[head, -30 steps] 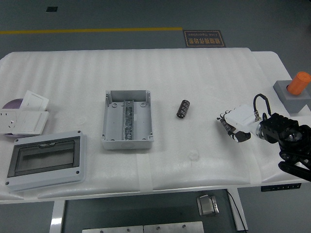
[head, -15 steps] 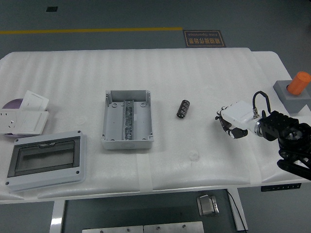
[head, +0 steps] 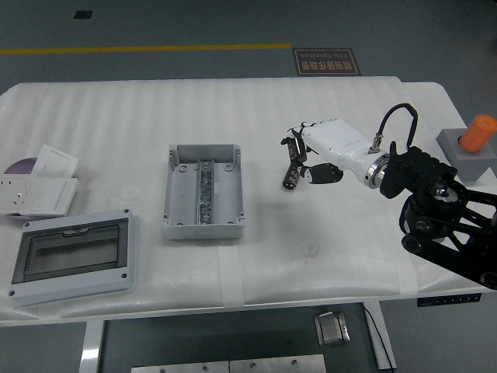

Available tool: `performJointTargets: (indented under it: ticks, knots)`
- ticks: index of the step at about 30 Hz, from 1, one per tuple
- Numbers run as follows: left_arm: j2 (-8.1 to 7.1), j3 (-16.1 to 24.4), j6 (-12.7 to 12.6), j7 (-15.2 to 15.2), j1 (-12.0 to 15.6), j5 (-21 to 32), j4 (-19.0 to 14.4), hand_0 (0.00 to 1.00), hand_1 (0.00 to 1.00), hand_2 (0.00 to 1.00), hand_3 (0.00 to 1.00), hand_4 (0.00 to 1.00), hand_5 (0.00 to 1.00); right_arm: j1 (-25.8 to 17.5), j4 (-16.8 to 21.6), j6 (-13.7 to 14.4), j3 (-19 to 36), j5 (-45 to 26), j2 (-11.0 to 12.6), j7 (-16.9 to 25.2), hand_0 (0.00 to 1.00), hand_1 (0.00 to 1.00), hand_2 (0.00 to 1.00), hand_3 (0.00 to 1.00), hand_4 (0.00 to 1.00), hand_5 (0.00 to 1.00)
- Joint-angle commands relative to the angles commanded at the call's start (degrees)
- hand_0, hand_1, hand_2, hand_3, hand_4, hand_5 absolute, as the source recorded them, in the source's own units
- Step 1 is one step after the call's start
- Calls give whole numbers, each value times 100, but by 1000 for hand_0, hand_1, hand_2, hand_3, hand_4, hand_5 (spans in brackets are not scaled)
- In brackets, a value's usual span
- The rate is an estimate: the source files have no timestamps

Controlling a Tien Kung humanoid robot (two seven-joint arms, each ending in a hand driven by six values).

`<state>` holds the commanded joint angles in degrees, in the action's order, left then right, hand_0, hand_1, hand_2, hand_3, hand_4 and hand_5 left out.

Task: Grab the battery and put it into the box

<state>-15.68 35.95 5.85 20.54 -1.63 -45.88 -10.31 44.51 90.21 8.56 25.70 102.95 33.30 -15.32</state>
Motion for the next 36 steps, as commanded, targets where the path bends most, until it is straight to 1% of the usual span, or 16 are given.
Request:
performJointTargets:
  ticks: [1, 3, 6, 7, 12, 13, 15, 18, 19, 23, 28, 30, 31, 34, 36]
  knots:
    - [-4, 14, 2, 4, 1, -15, 0, 665, 680, 556, 582, 604, 446, -25, 34, 64, 88, -34, -121, 7, 411, 549, 713, 760, 290, 82]
    - [-10, 29, 5, 12, 7, -31, 0, 665, 680, 556, 582, 604, 446, -57, 34, 170, 186, -111, -354, 33, 411, 549, 713, 760, 290, 82]
    - [-14, 65, 10, 28, 21, -69, 0, 665, 680, 556, 582, 604, 446, -112, -106, 279, 191, -226, -742, 78, 411, 549, 713, 760, 290, 82]
    - [-14, 81, 11, 35, 25, -84, 0, 666, 680, 556, 582, 603, 447, -136, -165, 304, 170, -268, -871, 97, 458, 570, 756, 783, 439, 233]
    - [-10, 85, 10, 39, 42, -78, 0, 666, 680, 556, 582, 603, 447, -275, -474, 268, 21, -389, -1435, 141, 458, 570, 756, 783, 439, 233]
    - [-10, 90, 11, 42, 44, -83, 0, 665, 679, 554, 580, 602, 448, -304, -537, 272, -31, -435, -1529, 154, 730, 765, 853, 920, 555, 308]
    - [-11, 88, 13, 44, 48, -79, 0, 665, 679, 554, 580, 602, 448, -355, -652, 288, -145, -519, -1685, 186, 730, 765, 853, 920, 555, 308]
    - [-13, 68, 17, 43, 49, -61, 0, 665, 679, 554, 580, 602, 448, -394, -789, 326, -286, -623, -1818, 251, 730, 765, 853, 920, 555, 308]
    - [-14, 57, 19, 42, 48, -49, 0, 663, 679, 554, 581, 600, 445, -399, -819, 337, -308, -639, -1837, 268, 820, 830, 913, 977, 586, 313]
    - [-11, 38, 31, 46, 42, -30, 0, 663, 679, 554, 581, 600, 445, -406, -956, 354, -299, -682, -1844, 306, 820, 830, 913, 977, 586, 313]
    - [-6, 22, 28, 38, 36, -12, 0, 663, 679, 550, 580, 593, 439, -379, -1130, 359, -77, -712, -1678, 305, 827, 837, 921, 986, 602, 321]
    - [-9, 23, 26, 37, 35, -11, 0, 663, 679, 550, 580, 593, 439, -332, -1325, 367, 58, -683, -1567, 283, 827, 837, 921, 986, 602, 321]
    - [-10, 26, 25, 36, 35, -13, 0, 664, 678, 507, 576, 593, 440, -307, -1420, 369, 101, -665, -1524, 269, 824, 833, 918, 991, 597, 318]
    - [-14, 15, 24, 33, 32, 3, 0, 664, 678, 507, 576, 593, 440, -208, -1743, 334, 136, -638, -1390, 201, 824, 833, 918, 991, 597, 318]
    - [-16, -1, 23, 29, 27, 20, 0, 664, 678, 507, 576, 593, 440, -126, -1986, 274, 43, -680, -1306, 146, 824, 833, 918, 991, 597, 318]
